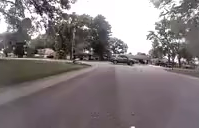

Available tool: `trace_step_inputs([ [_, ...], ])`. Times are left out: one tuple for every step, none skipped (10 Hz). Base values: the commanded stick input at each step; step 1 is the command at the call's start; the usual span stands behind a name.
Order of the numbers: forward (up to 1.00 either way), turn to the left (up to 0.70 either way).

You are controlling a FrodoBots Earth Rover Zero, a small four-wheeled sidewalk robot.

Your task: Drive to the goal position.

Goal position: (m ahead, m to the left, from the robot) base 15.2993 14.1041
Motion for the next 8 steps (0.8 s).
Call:
trace_step_inputs([
  [0.7,0.0],
  [0.7,0.0],
  [0.7,0.0],
  [0.7,0.0],
  [0.7,0.0],
  [0.7,0.0],
  [0.7,0.0],
  [0.7,0.0],
])
